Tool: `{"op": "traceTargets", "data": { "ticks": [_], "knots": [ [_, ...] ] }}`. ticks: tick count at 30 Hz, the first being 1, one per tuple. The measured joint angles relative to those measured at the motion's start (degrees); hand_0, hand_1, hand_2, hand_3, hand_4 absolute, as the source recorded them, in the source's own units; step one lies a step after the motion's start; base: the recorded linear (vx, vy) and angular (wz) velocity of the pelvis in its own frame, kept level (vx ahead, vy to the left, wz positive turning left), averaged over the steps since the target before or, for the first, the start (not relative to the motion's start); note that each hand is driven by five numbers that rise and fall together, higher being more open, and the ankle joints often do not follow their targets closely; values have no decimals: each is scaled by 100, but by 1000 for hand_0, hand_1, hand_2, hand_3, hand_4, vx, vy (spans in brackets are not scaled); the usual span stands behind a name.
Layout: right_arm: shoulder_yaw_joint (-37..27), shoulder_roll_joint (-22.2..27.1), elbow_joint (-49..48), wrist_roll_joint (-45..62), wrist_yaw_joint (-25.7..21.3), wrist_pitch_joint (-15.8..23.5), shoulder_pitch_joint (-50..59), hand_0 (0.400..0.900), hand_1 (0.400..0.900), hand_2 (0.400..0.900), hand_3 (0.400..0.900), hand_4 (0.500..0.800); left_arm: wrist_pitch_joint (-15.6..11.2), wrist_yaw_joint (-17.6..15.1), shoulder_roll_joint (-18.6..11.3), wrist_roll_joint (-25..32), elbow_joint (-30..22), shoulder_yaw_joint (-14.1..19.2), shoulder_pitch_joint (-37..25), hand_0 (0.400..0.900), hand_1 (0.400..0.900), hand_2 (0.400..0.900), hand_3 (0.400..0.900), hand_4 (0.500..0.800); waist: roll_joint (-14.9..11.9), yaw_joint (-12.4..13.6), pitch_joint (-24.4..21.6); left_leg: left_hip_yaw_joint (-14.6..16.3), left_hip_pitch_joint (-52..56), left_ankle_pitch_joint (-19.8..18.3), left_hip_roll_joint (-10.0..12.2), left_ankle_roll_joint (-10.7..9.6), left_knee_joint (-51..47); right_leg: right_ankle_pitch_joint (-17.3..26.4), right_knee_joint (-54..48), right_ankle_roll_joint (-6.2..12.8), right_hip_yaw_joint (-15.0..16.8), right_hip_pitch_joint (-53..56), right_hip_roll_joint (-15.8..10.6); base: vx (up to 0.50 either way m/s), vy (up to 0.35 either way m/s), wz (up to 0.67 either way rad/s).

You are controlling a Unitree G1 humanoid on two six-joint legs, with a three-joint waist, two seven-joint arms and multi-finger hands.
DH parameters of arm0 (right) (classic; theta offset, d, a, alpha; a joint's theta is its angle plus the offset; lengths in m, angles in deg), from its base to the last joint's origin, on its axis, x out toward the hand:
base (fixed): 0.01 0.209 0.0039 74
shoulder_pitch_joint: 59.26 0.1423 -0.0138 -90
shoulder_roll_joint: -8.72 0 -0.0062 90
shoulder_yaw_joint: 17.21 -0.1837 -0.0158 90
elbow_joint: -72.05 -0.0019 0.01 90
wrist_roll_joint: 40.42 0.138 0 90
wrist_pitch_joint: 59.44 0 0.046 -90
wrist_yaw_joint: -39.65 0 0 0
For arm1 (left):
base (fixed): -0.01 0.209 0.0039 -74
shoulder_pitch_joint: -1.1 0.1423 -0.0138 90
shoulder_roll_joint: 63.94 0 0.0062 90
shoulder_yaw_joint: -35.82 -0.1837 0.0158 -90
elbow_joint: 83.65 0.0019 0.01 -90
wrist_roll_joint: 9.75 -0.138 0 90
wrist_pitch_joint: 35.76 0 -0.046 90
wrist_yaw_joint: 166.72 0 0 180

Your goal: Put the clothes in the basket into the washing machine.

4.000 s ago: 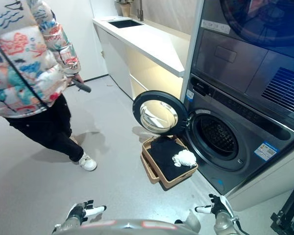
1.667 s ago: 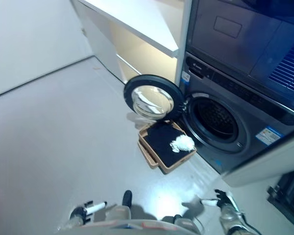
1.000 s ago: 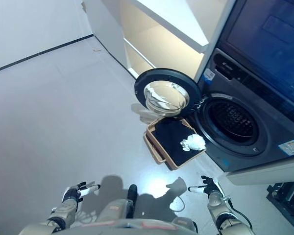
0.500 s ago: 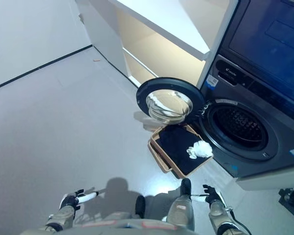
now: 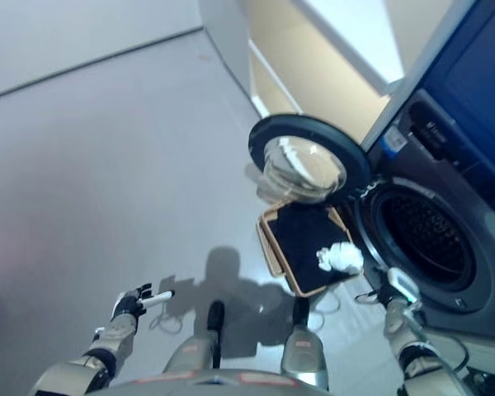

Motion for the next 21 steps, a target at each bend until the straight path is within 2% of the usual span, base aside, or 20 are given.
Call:
{"op": "traceTargets", "data": {
  "ticks": [3,5,11,16,21],
  "knots": [
    [286,173,208,-607,-193,-121,550,900,900,900,900,800,-22,-57,59,51,-68,-129,-118,900,900,900,900,800,122,29,210,108,-259,190,-138,103,-213,84,32,59,163,-443,-138,-100,20,-19],
    [461,230,191,-946,-312,-168,846,900,900,900,900,800,-58,-89,63,159,-287,-159,-211,900,900,900,900,800,285,48,434,131,-414,348,-183,115,-366,194,-2,100,199,-662,-182,-112,-11,-8],
    [733,287,156,-1420,-439,-204,1376,900,900,900,900,800,-178,-113,99,506,-670,-174,-500,900,900,900,900,800,681,140,748,170,-833,657,-201,126,-729,349,-49,119,257,-1249,-194,-93,-32,9],
    [911,574,178,-1431,-634,-363,1750,900,900,900,900,800,-309,-124,90,702,-1222,-393,-809,900,900,900,900,800,768,239,1079,163,-1201,707,-203,119,-727,352,18,122,260,-1656,-200,-54,-37,5],
    [907,813,259,-1431,-926,-534,2057,900,900,900,900,800,-414,-128,174,705,-1329,-616,-951,900,900,900,900,800,810,246,1226,158,-1322,711,-200,113,-726,358,78,144,269,-1813,-202,18,-30,10]
  ]
}}
